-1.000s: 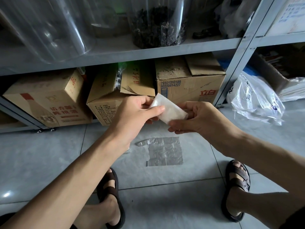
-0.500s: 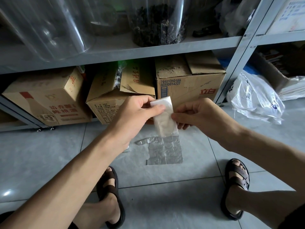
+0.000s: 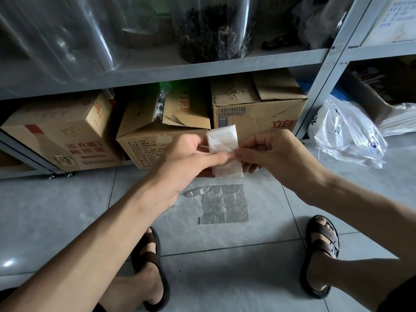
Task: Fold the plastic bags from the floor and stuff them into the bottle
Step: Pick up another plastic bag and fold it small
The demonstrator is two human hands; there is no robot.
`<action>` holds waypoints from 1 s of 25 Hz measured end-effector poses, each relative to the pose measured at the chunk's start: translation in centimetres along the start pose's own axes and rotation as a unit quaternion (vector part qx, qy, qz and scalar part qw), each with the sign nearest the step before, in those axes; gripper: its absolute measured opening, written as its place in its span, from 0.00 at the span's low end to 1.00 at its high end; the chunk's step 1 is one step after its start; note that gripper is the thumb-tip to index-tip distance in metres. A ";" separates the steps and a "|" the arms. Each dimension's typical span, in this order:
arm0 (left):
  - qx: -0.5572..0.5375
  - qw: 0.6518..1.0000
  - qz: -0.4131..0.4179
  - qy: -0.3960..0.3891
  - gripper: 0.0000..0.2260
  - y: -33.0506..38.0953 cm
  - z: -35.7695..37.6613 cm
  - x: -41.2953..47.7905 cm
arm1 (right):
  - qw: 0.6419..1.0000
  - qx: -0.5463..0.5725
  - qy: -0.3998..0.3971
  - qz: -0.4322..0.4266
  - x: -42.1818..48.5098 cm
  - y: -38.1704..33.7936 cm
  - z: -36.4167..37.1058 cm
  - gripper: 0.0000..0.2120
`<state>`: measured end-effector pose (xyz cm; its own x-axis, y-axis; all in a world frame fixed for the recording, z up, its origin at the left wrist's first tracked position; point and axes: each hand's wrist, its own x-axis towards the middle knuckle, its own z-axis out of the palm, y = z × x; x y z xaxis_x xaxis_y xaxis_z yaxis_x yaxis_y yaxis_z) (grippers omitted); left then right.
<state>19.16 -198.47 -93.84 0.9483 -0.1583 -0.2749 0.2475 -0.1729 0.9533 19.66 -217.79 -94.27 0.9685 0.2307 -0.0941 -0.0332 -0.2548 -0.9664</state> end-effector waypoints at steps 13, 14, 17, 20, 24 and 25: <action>-0.088 0.996 -0.020 0.008 0.07 1.0 0.0 -0.4 | 0.989 0.134 -0.038 0.044 -0.3 -0.5 -0.4 0.03; -0.100 0.995 -0.021 0.008 0.07 1.1 0.1 -0.5 | 0.987 0.152 -0.038 0.042 -0.3 -0.5 -0.4 0.04; -0.147 0.989 -0.027 0.012 0.09 1.4 0.2 -0.6 | 0.977 0.205 -0.037 0.038 -0.3 -0.6 -0.4 0.04; -0.156 0.987 -0.024 -0.011 0.09 1.7 0.1 -0.9 | 0.972 0.227 -0.045 0.036 -0.3 -0.7 -0.5 0.03; -0.132 0.991 -0.024 -0.028 0.12 1.8 0.1 -1.0 | 0.979 0.194 -0.056 0.031 -0.3 -0.6 -0.7 0.04; -0.127 0.991 -0.023 -0.033 0.13 1.8 0.0 -1.0 | 0.981 0.184 -0.055 0.031 -0.3 -0.5 -0.7 0.06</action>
<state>18.61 -198.63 -91.89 0.9220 -0.2213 -0.3178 0.3398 0.0685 0.9380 19.55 -218.42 -93.55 0.9302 0.3302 -0.1604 -0.1970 0.0803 -0.9771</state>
